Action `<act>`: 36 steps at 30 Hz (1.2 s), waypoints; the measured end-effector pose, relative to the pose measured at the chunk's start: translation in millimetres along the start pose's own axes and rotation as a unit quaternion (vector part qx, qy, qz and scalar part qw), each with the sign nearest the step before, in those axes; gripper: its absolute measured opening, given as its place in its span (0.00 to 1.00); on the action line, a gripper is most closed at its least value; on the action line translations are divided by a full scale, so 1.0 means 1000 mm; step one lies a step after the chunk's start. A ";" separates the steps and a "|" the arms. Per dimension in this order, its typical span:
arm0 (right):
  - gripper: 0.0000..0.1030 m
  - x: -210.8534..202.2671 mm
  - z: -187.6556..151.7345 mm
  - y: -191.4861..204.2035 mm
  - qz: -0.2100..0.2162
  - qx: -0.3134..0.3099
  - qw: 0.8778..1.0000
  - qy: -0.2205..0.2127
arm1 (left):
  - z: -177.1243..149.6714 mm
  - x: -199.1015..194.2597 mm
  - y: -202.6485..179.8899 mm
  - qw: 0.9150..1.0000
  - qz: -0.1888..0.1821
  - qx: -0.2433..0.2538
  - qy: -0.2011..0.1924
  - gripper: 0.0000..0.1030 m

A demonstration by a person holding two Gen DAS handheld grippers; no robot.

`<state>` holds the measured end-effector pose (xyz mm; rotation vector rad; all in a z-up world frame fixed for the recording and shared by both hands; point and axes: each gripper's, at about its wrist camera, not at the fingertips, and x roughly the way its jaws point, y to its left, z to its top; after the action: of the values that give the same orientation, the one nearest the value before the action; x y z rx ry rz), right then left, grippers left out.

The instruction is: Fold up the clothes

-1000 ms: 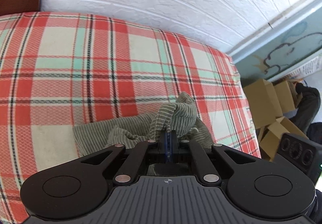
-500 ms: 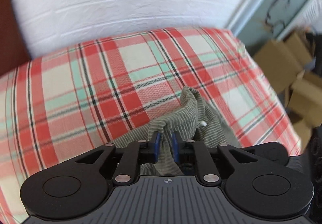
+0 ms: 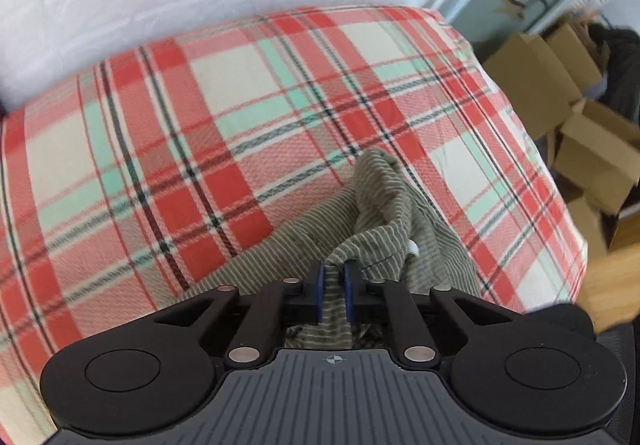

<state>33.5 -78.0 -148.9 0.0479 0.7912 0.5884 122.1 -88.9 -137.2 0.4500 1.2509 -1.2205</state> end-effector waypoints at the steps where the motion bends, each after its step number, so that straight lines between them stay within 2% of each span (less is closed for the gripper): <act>1: 0.06 0.000 0.000 -0.001 -0.002 0.002 1.000 0.000 | 0.002 0.002 0.006 1.000 -0.003 -0.015 -0.001 0.03; 5: 0.06 0.002 -0.001 -0.011 -0.006 0.026 1.000 -0.002 | 0.004 -0.006 0.031 0.996 -0.020 -0.079 -0.025 0.02; 9: 0.06 0.005 -0.002 -0.023 0.012 0.070 0.997 -0.001 | -0.005 -0.020 0.045 0.991 -0.024 -0.117 -0.055 0.02; 12: 0.12 0.003 0.000 -0.028 0.034 0.083 0.996 -0.007 | -0.020 -0.027 0.055 0.986 -0.017 -0.144 -0.077 0.02; 13: 0.22 0.002 0.001 -0.030 0.042 0.085 0.995 -0.009 | -0.025 -0.029 0.058 0.985 -0.016 -0.153 -0.083 0.01; 17: 0.24 -0.012 0.005 -0.050 0.072 0.130 0.989 -0.021 | -0.038 -0.032 0.065 0.983 -0.002 -0.158 -0.088 0.01; 21: 0.24 -0.021 0.020 -0.085 0.031 0.171 0.984 -0.037 | -0.037 -0.034 0.060 0.987 0.006 -0.133 -0.092 0.01; 22: 0.28 -0.022 0.023 -0.093 0.016 0.175 0.984 -0.037 | -0.036 -0.035 0.058 0.988 0.007 -0.126 -0.092 0.02; 24: 0.33 -0.016 0.030 -0.103 -0.018 0.160 0.987 -0.016 | -0.033 -0.034 0.052 0.989 0.011 -0.112 -0.093 0.02; 28: 0.33 0.003 0.038 -0.108 -0.057 0.128 0.990 0.020 | -0.030 -0.032 0.043 0.992 0.015 -0.089 -0.093 0.02; 32: 0.33 0.023 0.033 -0.114 -0.065 0.138 0.987 0.052 | -0.030 -0.032 0.042 0.992 0.021 -0.083 -0.091 0.02; 33: 0.30 0.025 0.030 -0.116 -0.062 0.146 0.986 0.056 | -0.030 -0.032 0.044 0.992 0.023 -0.085 -0.089 0.02; 34: 0.07 0.026 0.028 -0.119 -0.054 0.156 0.985 0.060 | -0.030 -0.031 0.046 0.992 0.027 -0.088 -0.088 0.02; 35: 0.03 0.026 0.026 -0.121 -0.048 0.166 0.983 0.060 | -0.031 -0.031 0.049 0.991 0.031 -0.091 -0.088 0.02; 36: 0.03 0.021 0.025 -0.125 -0.048 0.179 0.981 0.052 | -0.031 -0.030 0.051 0.991 0.035 -0.094 -0.087 0.02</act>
<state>122.3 -167.9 -176.2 0.3092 0.9885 0.3545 156.8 -31.3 -138.2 0.2426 1.1770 -1.0474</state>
